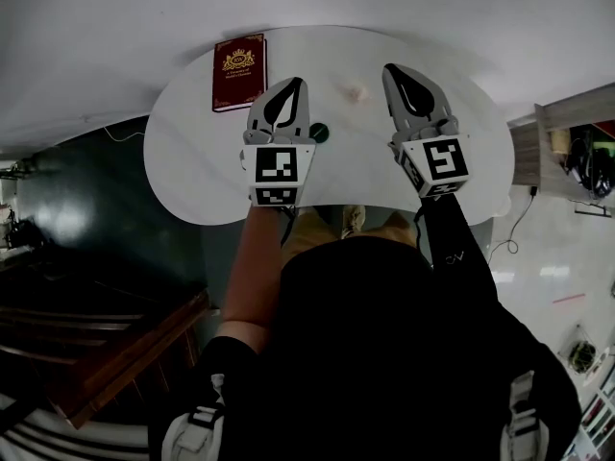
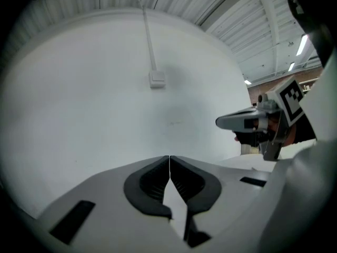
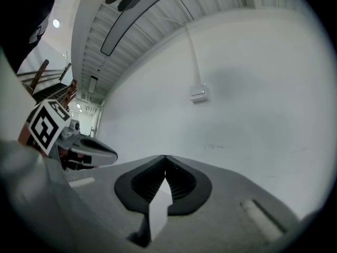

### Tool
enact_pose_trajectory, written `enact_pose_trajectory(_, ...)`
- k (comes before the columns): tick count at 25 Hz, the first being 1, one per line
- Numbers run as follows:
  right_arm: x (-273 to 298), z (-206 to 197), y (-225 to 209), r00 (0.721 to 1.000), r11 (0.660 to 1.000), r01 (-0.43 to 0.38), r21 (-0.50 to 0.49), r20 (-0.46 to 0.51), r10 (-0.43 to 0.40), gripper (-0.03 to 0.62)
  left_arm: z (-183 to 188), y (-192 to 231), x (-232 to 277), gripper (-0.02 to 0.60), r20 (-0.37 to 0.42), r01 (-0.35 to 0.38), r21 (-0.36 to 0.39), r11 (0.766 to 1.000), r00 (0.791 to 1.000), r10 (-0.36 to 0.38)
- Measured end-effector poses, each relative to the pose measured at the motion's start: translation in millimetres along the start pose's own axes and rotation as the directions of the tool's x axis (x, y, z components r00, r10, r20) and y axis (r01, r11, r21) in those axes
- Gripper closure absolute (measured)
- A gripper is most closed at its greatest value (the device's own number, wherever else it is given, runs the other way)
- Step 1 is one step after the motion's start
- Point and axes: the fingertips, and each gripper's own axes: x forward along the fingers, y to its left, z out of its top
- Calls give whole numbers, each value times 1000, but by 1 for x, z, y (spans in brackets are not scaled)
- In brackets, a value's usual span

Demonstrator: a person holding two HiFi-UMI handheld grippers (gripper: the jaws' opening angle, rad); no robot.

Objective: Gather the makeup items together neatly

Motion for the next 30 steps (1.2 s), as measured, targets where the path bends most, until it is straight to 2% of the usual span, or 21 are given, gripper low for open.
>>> enact_pose_trajectory(2, 1, -3, -1, 1000, 1000, 3, 0, -8, -3, 589, -32, 0, 8, 572, -58, 9, 15, 1000, 998, -8)
enact_pose_trajectory(4, 1, -8, -4, 1000, 1000, 9, -1, -17, -9, 589, -75, -7, 17, 564, -155, 60, 9, 998, 986, -58)
enact_pose_trajectory(5, 1, -10, -5, 1000, 1000, 14, 1, -21, -14, 589, -98, -12, 21, 469, -213, 98, -6, 995, 972, -97)
enact_pose_trajectory(6, 0, -14, -7, 999, 1000, 21, 2, -27, -21, 589, -122, -19, 25, 428, -273, 137, -19, 990, 952, -136)
enact_pose_trajectory(9, -5, -23, -11, 998, 999, 36, 2, -49, -35, 589, -187, -39, 30, 428, -430, 233, -1, 972, 878, -211)
enact_pose_trajectory(12, -8, -22, -14, 998, 999, 46, 15, -53, -45, 589, -228, -51, 33, 430, -520, 279, -14, 960, 818, -246)
enact_pose_trajectory(18, -13, -30, -22, 995, 998, 67, 6, -76, -66, 589, -267, -60, 37, 449, -611, 314, -53, 948, 740, -280)
enact_pose_trajectory(20, -14, -29, -22, 995, 998, 67, 7, -76, -67, 589, -275, -65, 36, 489, -628, 329, -60, 942, 721, -292)
enact_pose_trajectory(22, -15, -29, -24, 995, 997, 71, 3, -76, -70, 589, -276, -69, 34, 565, -637, 352, -38, 935, 713, -294)
enact_pose_trajectory(24, -16, -29, -28, 994, 997, 79, 0, -76, -79, 589, -272, -70, 33, 572, -641, 365, 16, 931, 718, -270)
enact_pose_trajectory(26, -17, -31, -32, 993, 996, 89, -7, -77, -90, 589, -261, -67, 34, 572, -622, 351, 43, 935, 742, -250)
enact_pose_trajectory(30, -19, -26, -32, 994, 996, 91, -10, -63, -91, 589, -213, -56, 35, 572, -532, 279, 34, 960, 818, -219)
